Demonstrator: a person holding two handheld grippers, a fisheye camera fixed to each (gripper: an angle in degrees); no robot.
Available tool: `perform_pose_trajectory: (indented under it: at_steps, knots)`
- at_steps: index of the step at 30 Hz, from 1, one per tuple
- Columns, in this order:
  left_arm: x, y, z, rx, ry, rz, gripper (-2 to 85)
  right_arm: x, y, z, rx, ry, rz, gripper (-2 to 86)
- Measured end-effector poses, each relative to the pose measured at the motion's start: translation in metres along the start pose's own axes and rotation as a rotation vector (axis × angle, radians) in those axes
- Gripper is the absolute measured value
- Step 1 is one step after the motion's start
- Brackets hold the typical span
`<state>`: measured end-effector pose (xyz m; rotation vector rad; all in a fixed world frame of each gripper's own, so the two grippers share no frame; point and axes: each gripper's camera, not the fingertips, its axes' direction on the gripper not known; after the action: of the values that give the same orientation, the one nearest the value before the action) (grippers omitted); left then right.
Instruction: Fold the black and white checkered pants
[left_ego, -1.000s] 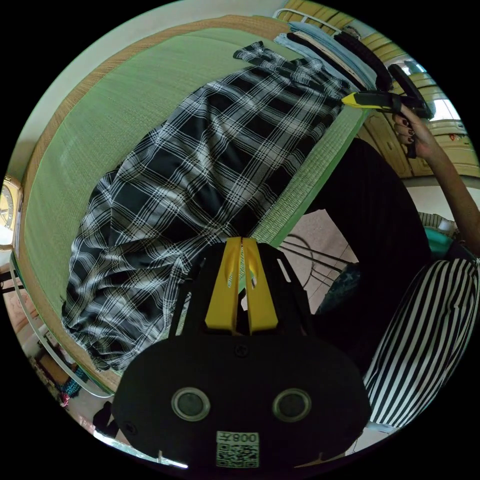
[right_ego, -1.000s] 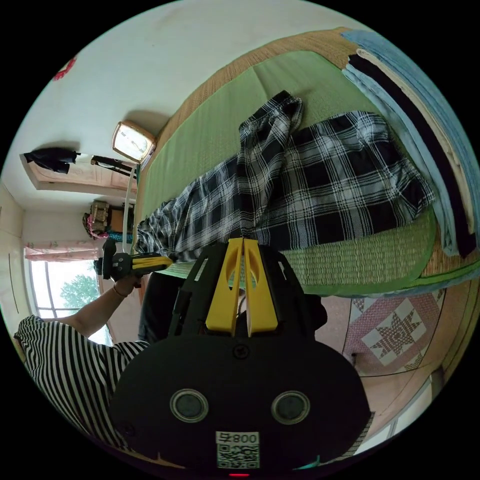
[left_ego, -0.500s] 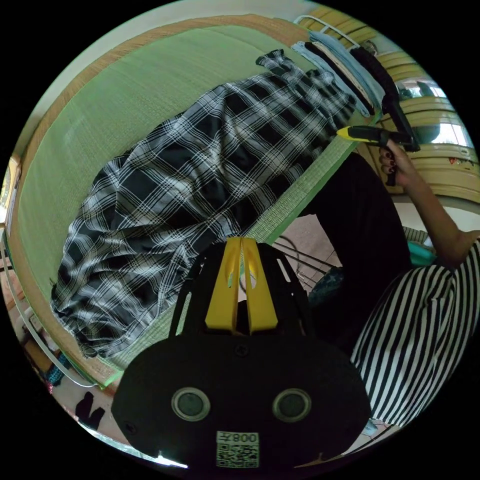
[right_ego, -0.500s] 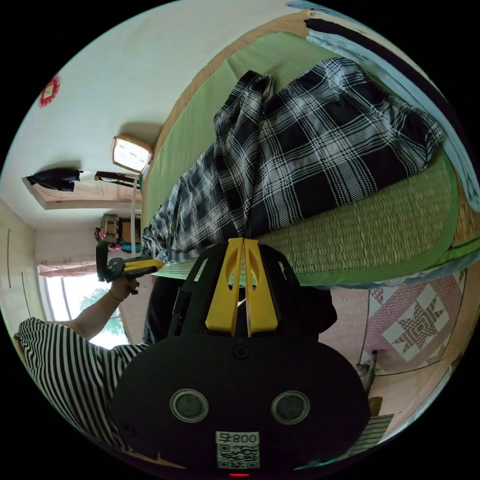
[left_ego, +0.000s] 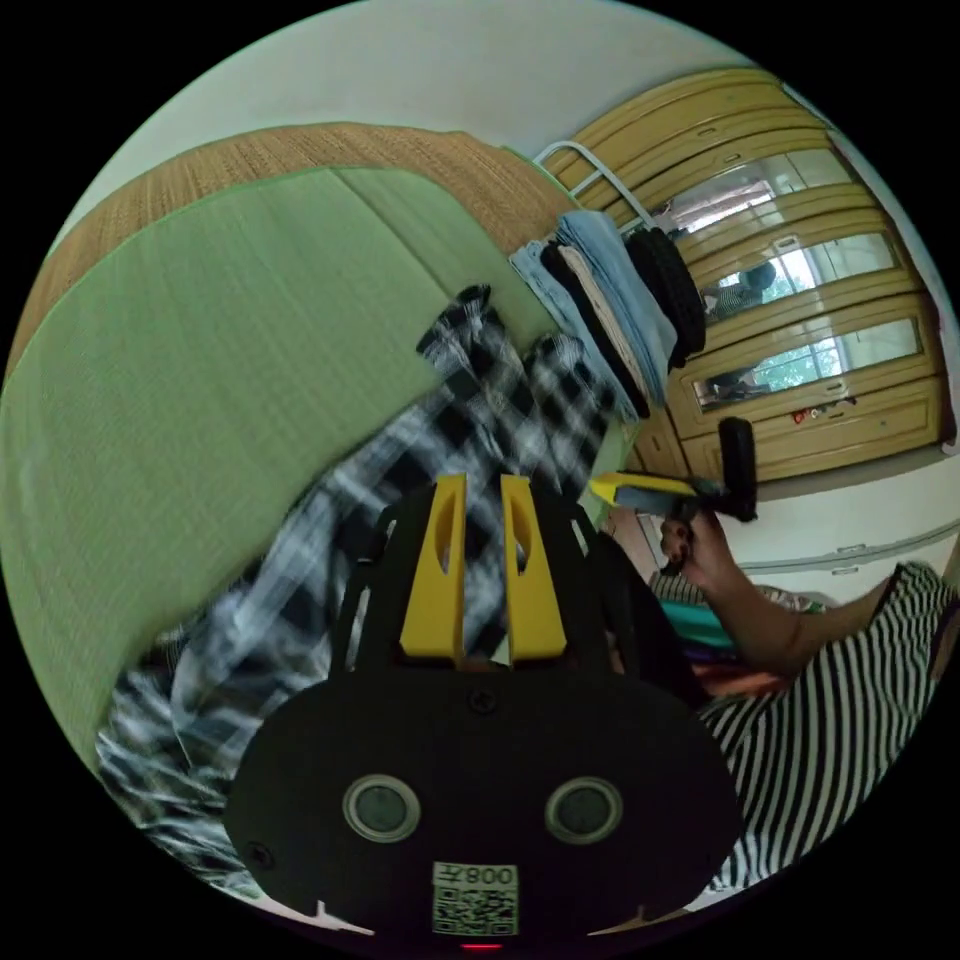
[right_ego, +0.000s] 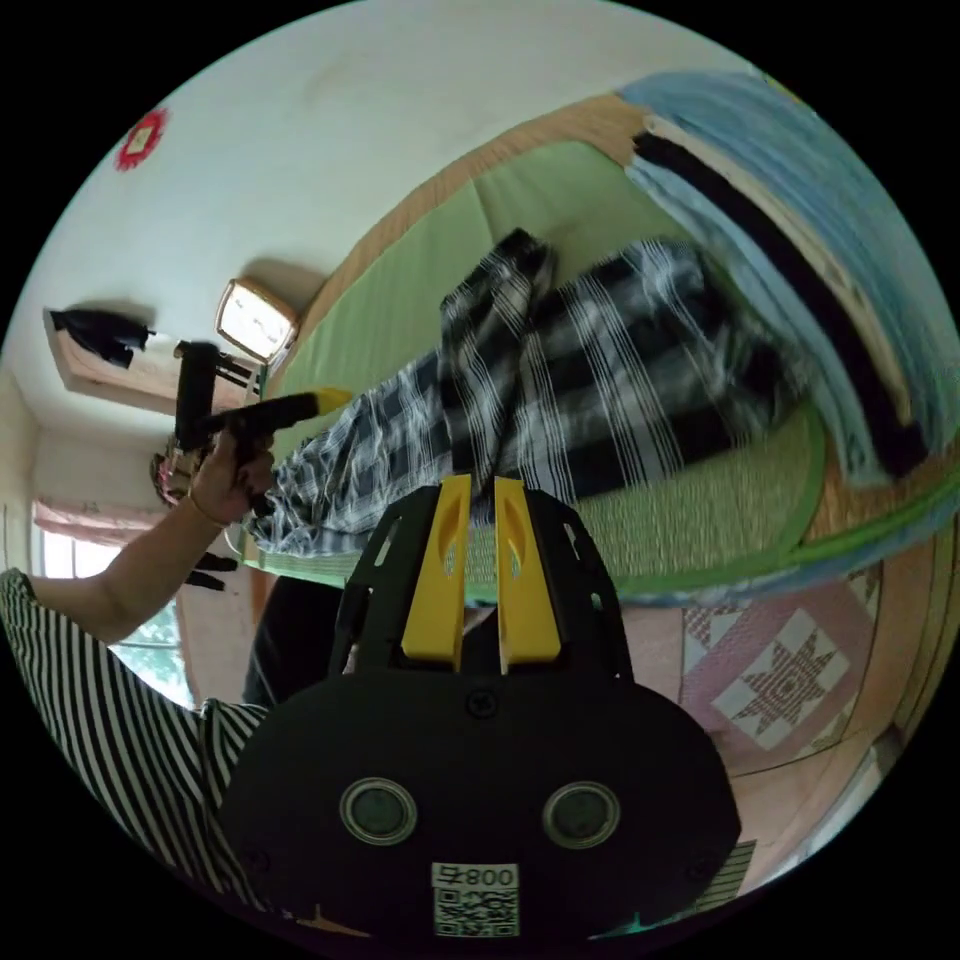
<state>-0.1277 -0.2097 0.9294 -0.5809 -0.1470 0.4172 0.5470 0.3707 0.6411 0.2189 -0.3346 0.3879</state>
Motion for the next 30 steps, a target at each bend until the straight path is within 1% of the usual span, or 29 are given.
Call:
perform_pose_trajectory:
  at_steps: [3,6,9,12,15,18,19,25,27,30]
  knots:
    - [-0.008,-0.046,0.01,-0.01,-0.006,-0.062,6.8,-0.02,-0.027,0.008,0.027,0.076,-0.13,7.3]
    - [-0.018,-0.077,0.017,-0.016,0.021,-0.14,6.8,-0.031,-0.056,0.027,0.024,0.114,-0.194,8.3]
    - [-0.026,-0.098,0.021,0.005,0.046,-0.207,6.6,-0.036,-0.073,0.047,-0.005,0.186,-0.227,8.9]
    - [-0.027,-0.115,0.024,0.007,0.075,-0.224,6.2,-0.033,-0.076,0.061,-0.031,0.272,-0.224,8.9]
    - [-0.023,-0.131,0.027,0.004,0.08,-0.218,5.9,-0.024,-0.072,0.067,-0.053,0.245,-0.212,7.3]
    - [-0.014,-0.148,0.03,0.001,0.086,-0.193,5.4,-0.014,-0.063,0.056,-0.009,0.273,-0.195,2.7]
    - [-0.008,-0.156,0.031,0.0,0.084,-0.173,5.2,-0.011,-0.06,0.052,0.006,0.262,-0.19,2.4]
    - [0.035,-0.208,0.043,-0.028,0.045,-0.004,4.8,0.051,-0.025,-0.018,0.184,0.134,-0.037,0.5]
    - [0.05,-0.224,0.05,-0.036,0.042,0.042,4.9,0.083,-0.005,-0.044,0.246,0.045,0.041,0.3]
    - [0.077,-0.252,0.065,-0.059,0.012,0.116,5.0,0.121,0.02,-0.068,0.3,0.024,0.146,0.2]
